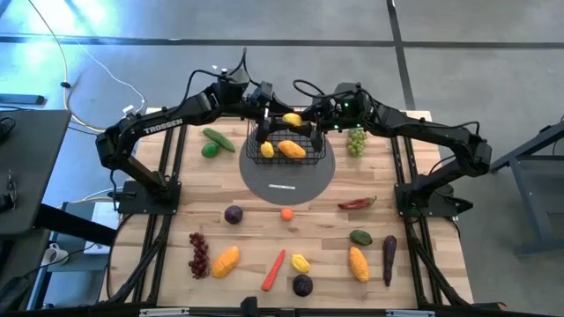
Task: Build produce basket
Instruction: Put the yellow lemon into the basket
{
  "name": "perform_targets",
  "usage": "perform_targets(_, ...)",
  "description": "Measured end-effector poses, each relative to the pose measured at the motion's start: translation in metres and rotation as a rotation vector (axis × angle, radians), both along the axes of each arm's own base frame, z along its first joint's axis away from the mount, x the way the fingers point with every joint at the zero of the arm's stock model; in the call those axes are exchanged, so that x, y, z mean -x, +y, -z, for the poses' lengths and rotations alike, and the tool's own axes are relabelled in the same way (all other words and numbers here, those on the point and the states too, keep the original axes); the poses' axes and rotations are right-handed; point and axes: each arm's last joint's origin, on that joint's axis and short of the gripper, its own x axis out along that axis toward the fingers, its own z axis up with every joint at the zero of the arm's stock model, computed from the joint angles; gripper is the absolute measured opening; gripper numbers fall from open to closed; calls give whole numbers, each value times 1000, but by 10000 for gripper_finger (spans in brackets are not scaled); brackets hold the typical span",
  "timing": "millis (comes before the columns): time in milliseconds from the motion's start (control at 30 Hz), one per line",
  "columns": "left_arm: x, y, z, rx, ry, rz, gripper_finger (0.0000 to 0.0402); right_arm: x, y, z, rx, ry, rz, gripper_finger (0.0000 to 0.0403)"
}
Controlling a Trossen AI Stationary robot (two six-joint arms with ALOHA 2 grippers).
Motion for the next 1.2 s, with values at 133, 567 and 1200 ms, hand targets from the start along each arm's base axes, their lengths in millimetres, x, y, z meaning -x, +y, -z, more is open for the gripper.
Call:
perform_targets(133, 1, 0, 3, -19, 33, -21, 266, 0, 0, -1, -30, -14, 15, 150)
perform_targets(567, 0, 1, 0, -87, 15, -17, 211, -1, -1, -1, -45, -20, 38, 150)
perform_targets(1200, -1, 0, 1, -96, 21, -25, 148, -1, -4, -1, 12, -9, 129, 201)
